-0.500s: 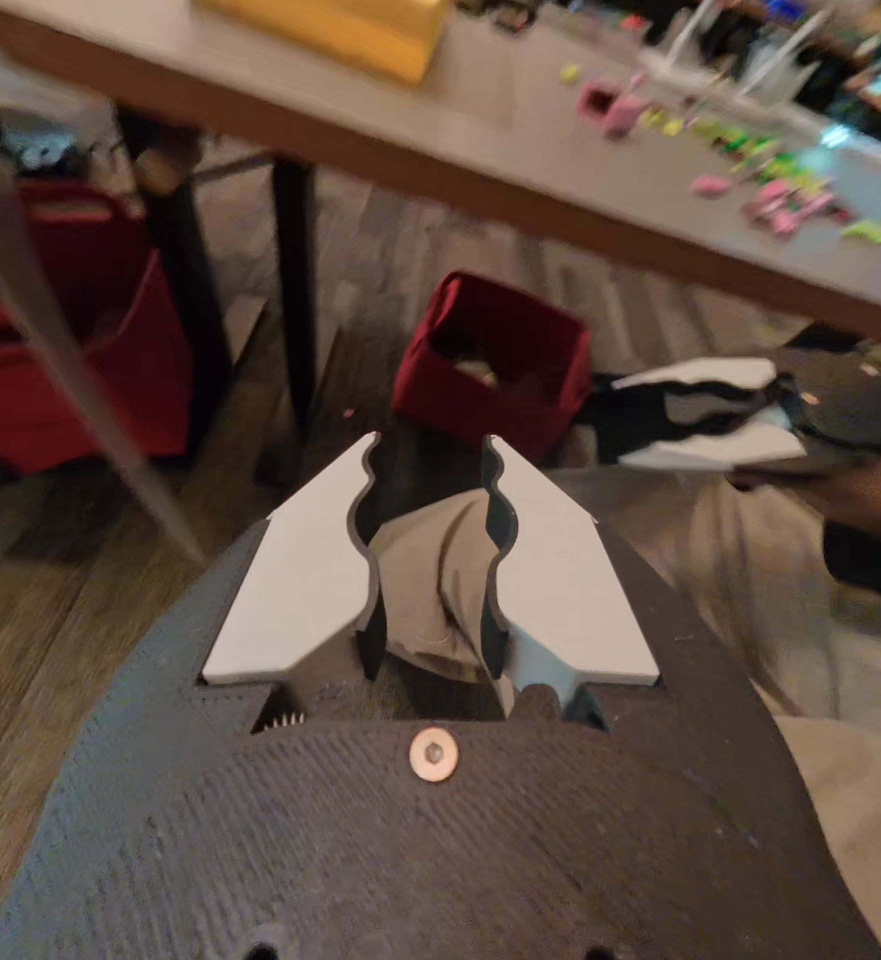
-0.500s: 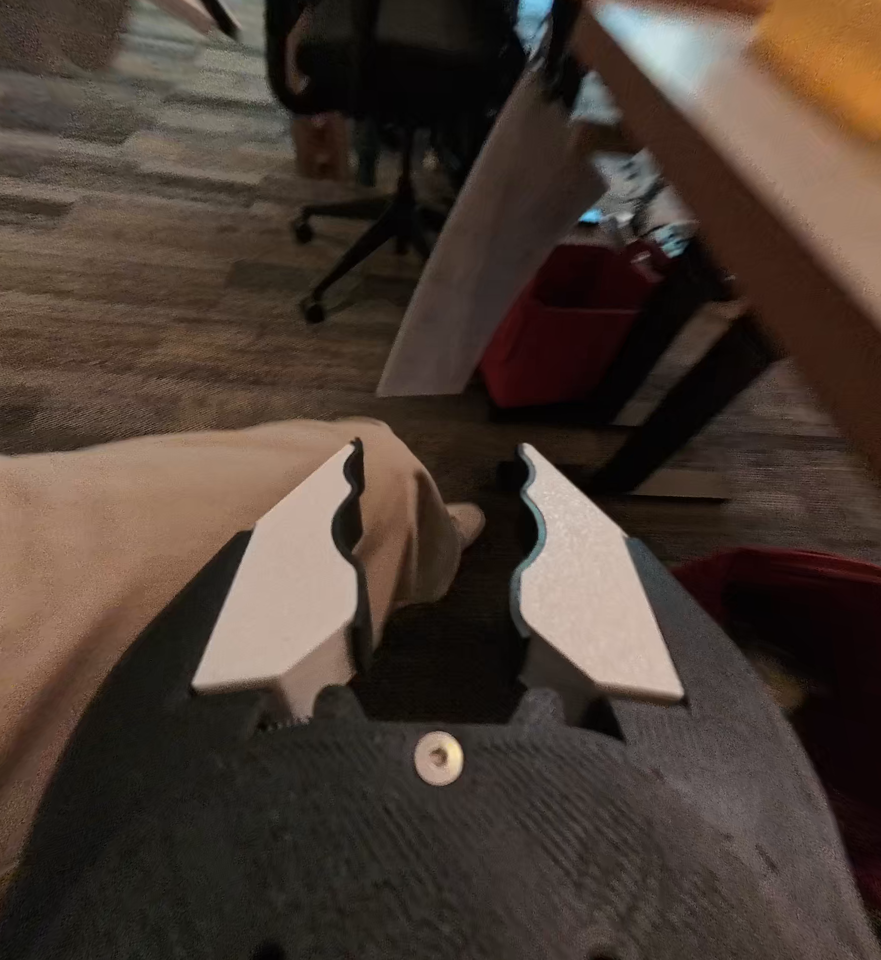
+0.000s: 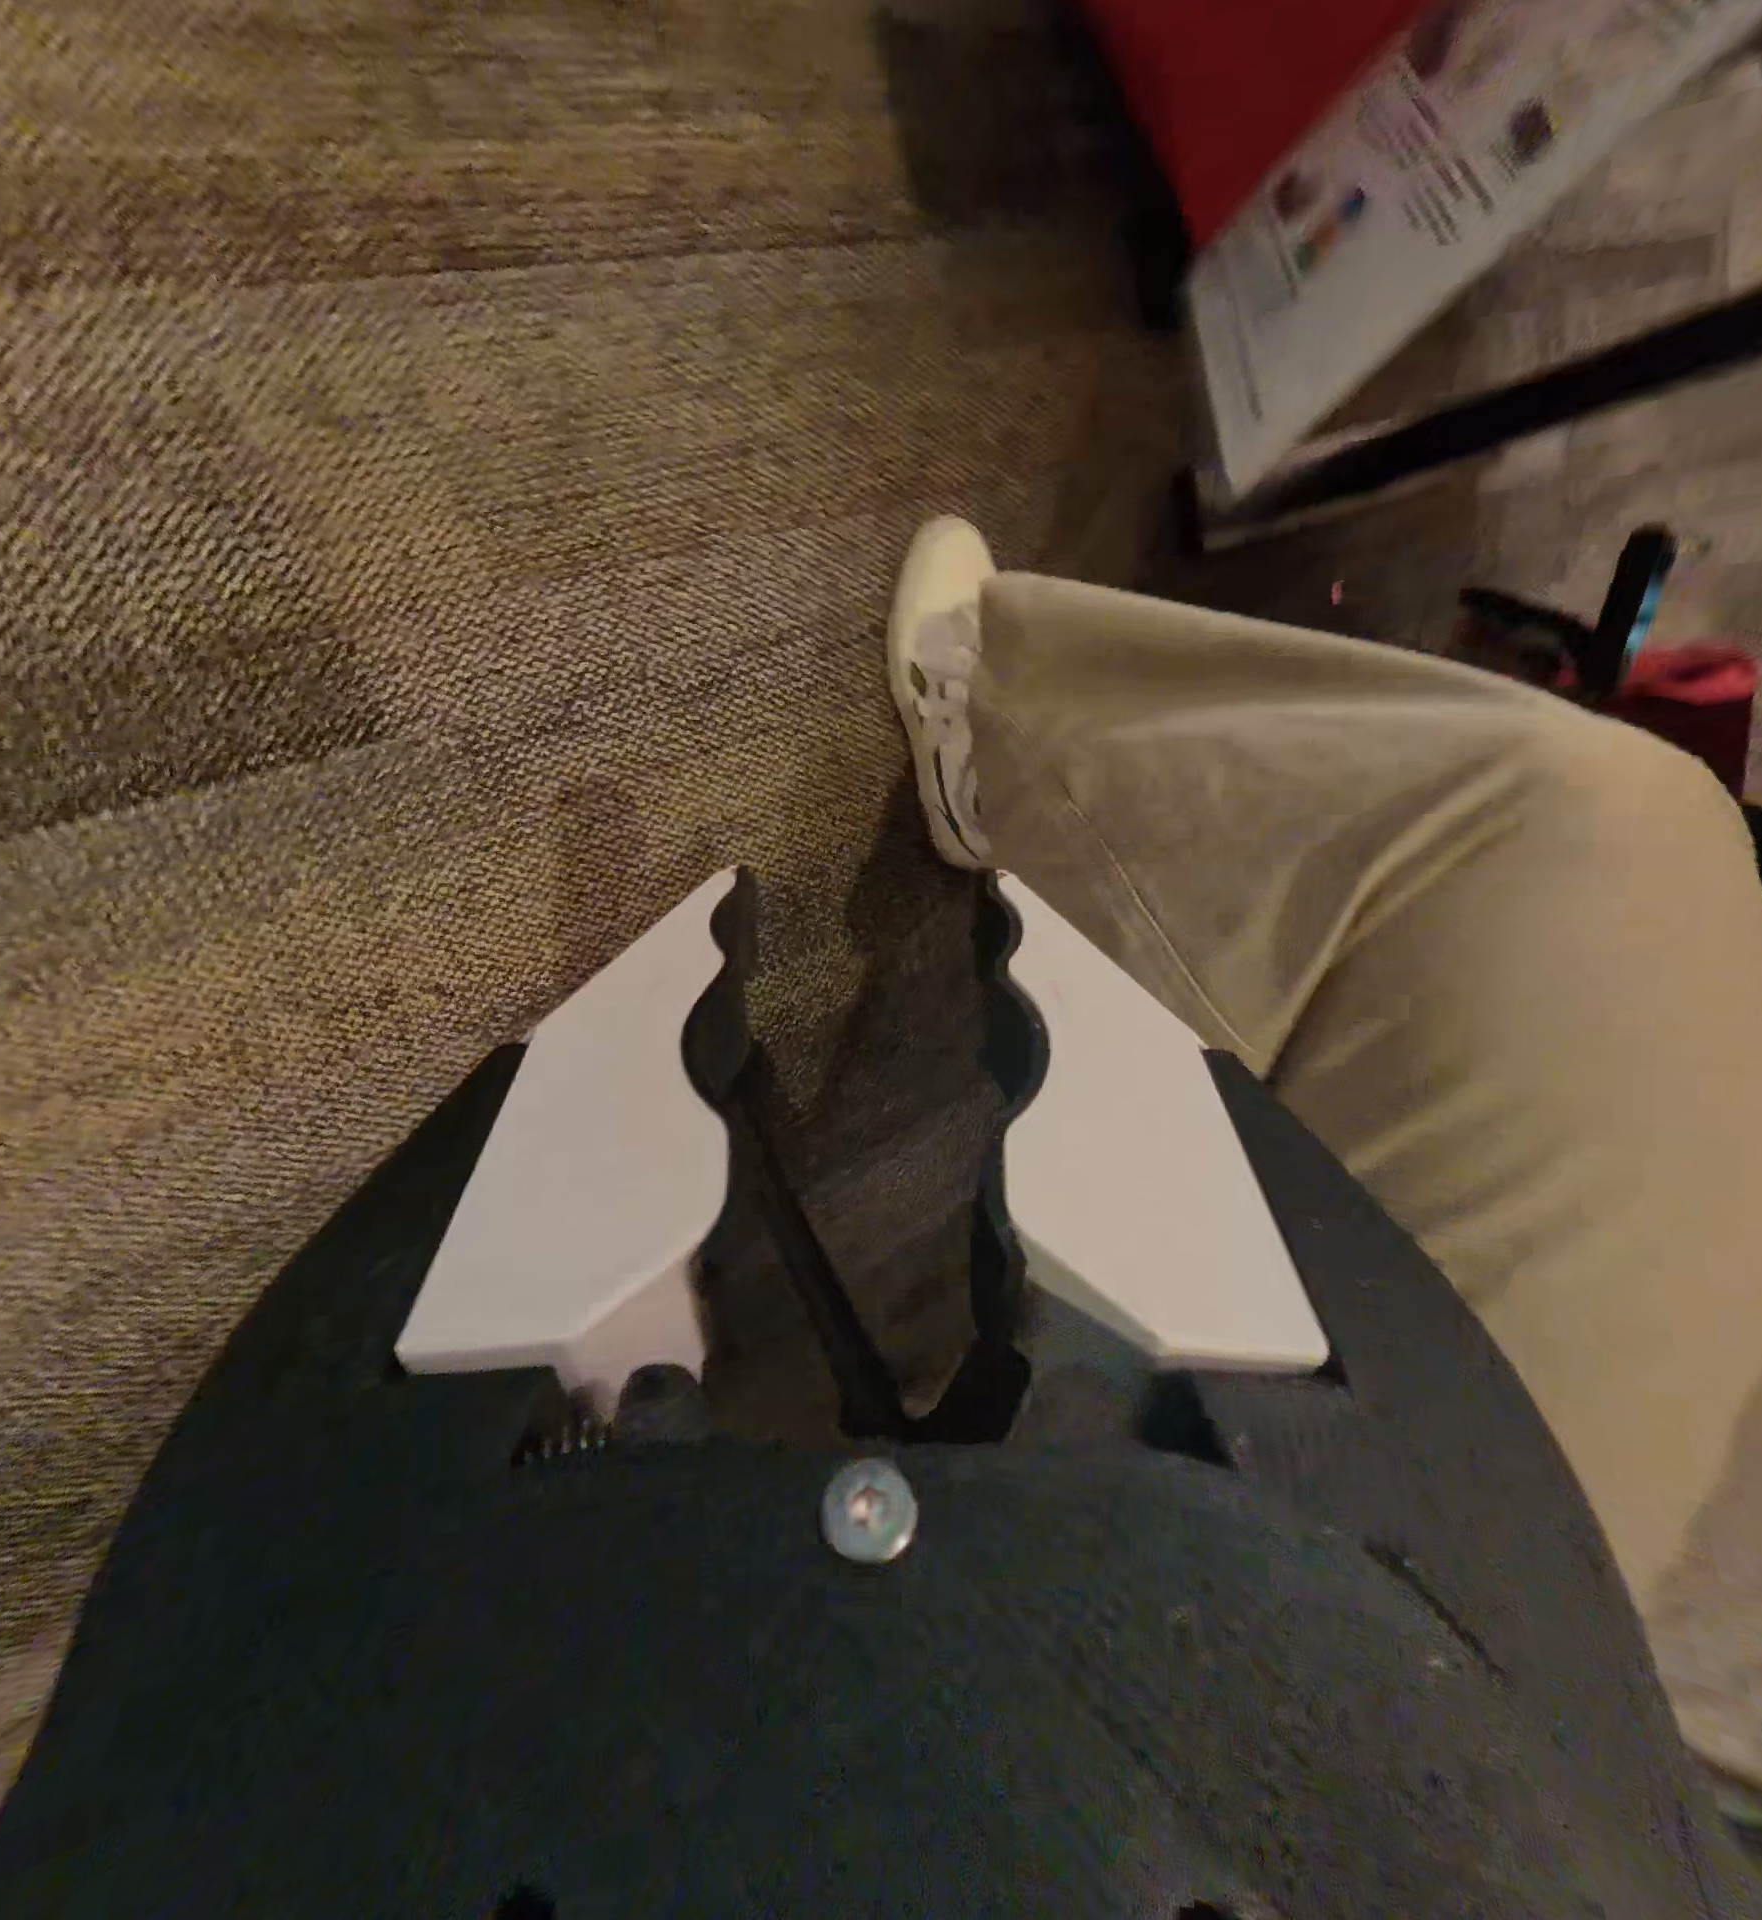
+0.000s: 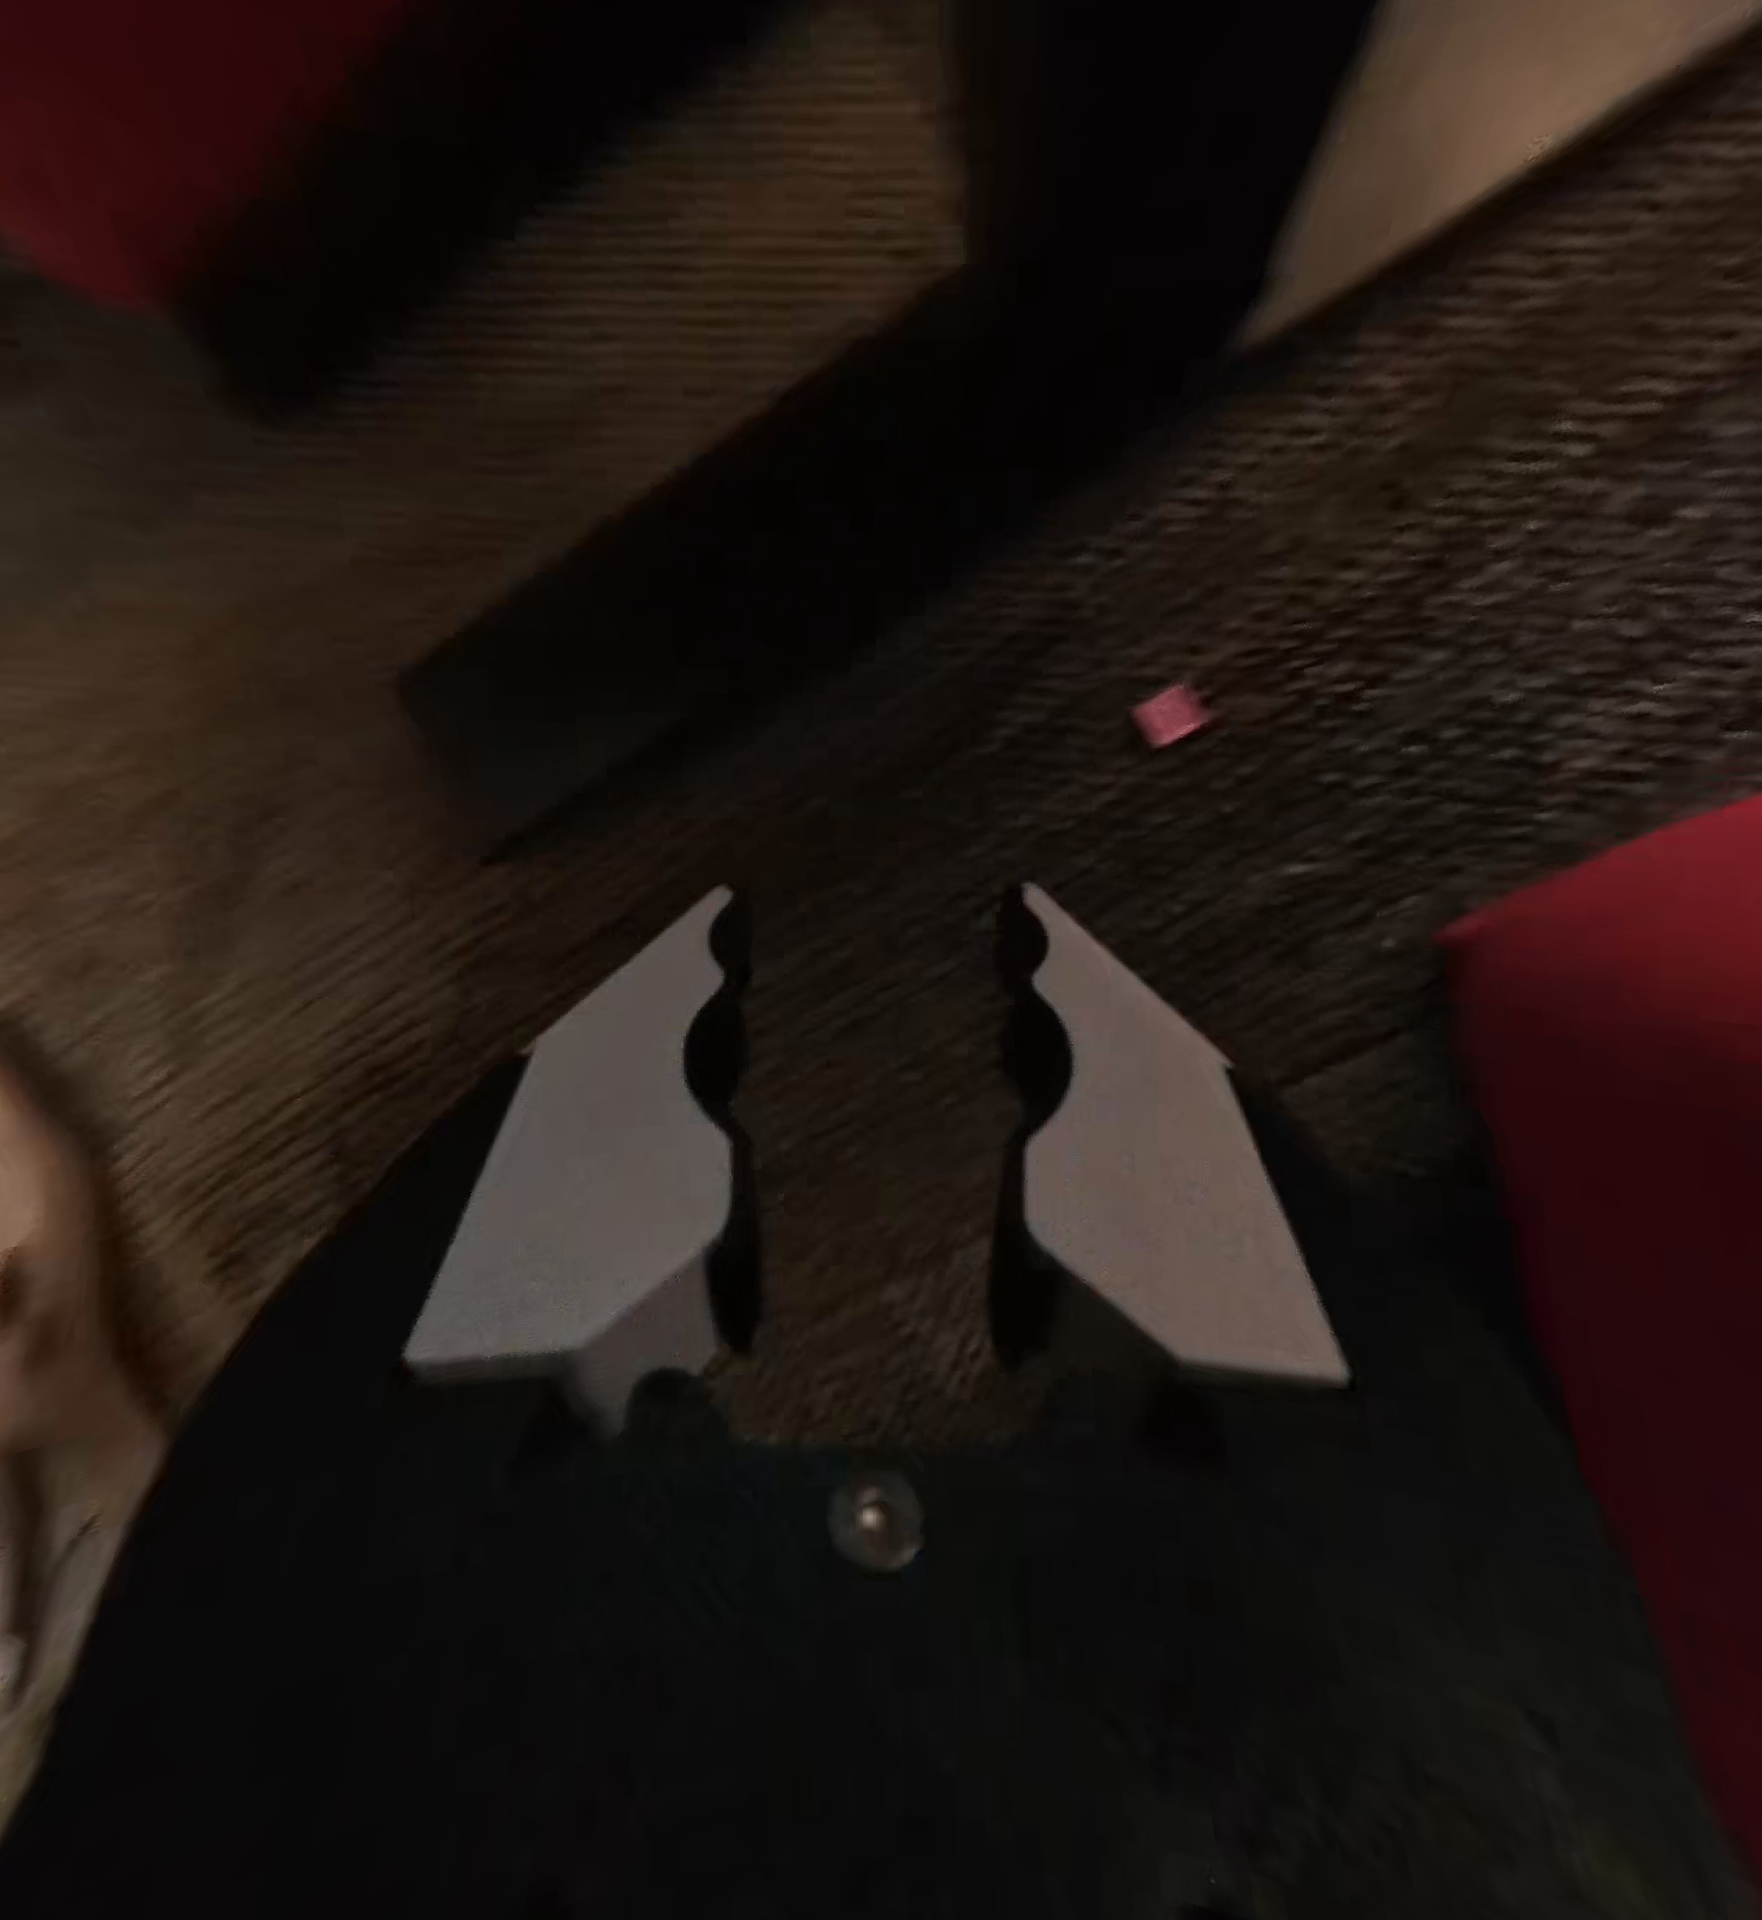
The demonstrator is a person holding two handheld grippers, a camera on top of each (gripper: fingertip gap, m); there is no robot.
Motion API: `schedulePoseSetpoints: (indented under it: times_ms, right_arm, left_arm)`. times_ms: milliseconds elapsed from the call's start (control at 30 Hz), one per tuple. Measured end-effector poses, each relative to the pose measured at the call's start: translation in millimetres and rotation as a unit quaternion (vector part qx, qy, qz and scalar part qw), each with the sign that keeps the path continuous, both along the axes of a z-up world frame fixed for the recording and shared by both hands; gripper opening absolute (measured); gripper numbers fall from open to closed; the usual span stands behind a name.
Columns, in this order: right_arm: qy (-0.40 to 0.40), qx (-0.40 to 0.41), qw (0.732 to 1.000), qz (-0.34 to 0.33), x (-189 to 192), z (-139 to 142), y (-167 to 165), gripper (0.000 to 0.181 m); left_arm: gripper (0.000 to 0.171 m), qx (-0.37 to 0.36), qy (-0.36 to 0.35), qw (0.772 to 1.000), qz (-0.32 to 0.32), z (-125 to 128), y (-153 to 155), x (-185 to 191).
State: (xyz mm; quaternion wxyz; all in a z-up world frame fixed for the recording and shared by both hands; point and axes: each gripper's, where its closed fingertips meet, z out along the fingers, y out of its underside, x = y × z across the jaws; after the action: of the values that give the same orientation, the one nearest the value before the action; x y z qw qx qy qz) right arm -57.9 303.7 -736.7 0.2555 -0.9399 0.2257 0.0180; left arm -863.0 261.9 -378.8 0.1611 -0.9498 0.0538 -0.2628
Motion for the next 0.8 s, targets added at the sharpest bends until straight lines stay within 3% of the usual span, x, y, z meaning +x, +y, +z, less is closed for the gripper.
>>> schedulePoseSetpoints:
  times_ms: [67, 200, 333, 467, 633, 667, 800]
  right_arm:
    - [-0.008, -0.034, 0.999, -0.001, 30, -33, 11, 0.046]
    - [-0.04, -0.126, 0.99, 0.049, 72, -83, 21, 0.047]
    - [-0.004, -0.172, 0.983, 0.062, 87, -118, 21, 0.057]
    - [0.02, -0.196, 0.978, 0.067, 92, -136, 21, 0.048]
    - [0.031, -0.212, 0.972, 0.093, 83, -144, 18, 0.029]
    - [0.044, -0.203, 0.974, 0.096, 78, -140, 22, 0.014]
    - [0.07, -0.096, 0.989, 0.089, 42, -100, 43, 0.013]
  left_arm:
    - [0.042, -0.024, -0.01, 0.999, 0.022, -15, 7, -3]
    - [0.045, -0.067, 0.02, 0.998, 0.004, -41, 4, 5]
    - [0.044, -0.062, 0.046, 0.997, -0.026, -39, 15, 24]
    - [0.045, -0.049, 0.041, 0.997, -0.033, -31, 27, 48]
    - [0.044, -0.034, 0.029, 0.998, -0.035, -23, 37, 65]
    - [0.044, -0.033, 0.023, 0.999, -0.035, -21, 38, 69]
    - [0.044, -0.02, -0.023, 0.998, -0.051, -2, 41, 95]
